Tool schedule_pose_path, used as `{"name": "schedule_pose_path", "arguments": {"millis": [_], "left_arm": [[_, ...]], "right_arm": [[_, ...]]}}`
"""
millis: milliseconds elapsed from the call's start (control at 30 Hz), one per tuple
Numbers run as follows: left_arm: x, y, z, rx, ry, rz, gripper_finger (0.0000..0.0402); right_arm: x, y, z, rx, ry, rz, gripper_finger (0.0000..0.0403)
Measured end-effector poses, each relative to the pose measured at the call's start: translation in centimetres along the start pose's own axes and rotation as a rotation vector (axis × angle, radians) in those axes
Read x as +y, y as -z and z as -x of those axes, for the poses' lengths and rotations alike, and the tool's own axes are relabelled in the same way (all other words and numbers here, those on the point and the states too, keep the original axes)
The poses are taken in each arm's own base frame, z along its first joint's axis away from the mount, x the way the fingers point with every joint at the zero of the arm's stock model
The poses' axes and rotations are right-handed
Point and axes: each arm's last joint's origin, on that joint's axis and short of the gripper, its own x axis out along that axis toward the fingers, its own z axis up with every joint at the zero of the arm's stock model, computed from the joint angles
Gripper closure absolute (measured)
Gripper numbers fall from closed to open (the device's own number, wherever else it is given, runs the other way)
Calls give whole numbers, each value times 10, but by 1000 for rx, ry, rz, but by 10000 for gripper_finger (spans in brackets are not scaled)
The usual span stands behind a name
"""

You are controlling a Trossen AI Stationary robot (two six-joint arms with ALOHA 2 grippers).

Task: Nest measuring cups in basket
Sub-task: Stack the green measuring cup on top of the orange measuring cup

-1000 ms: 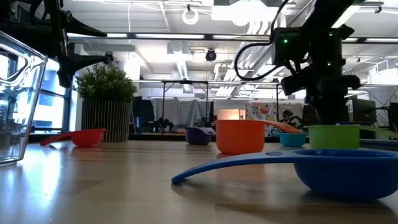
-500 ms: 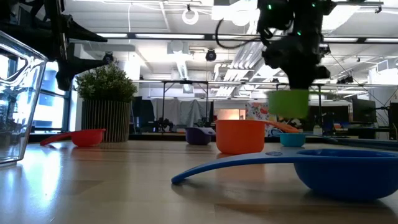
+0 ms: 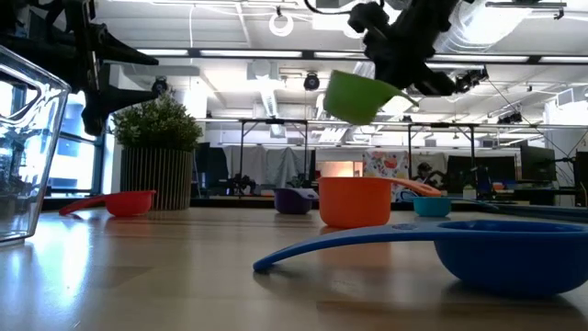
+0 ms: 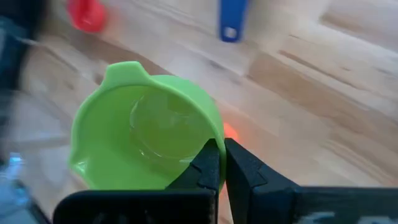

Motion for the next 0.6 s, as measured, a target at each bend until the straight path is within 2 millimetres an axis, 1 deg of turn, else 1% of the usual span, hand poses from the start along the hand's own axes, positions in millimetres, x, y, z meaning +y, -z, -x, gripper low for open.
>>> {"name": "schedule_pose_path", "arguments": {"millis": [300, 500, 600], "left_arm": [[2, 2, 0, 19, -17, -17, 174], [2, 3, 0, 42, -5, -21, 174], [3, 4, 0, 47, -9, -25, 174]], "right_arm": [[21, 12, 2, -26, -135, -53, 403], [27, 24, 3, -16, -127, -73, 403], [30, 29, -3, 9, -114, -74, 403]]}}
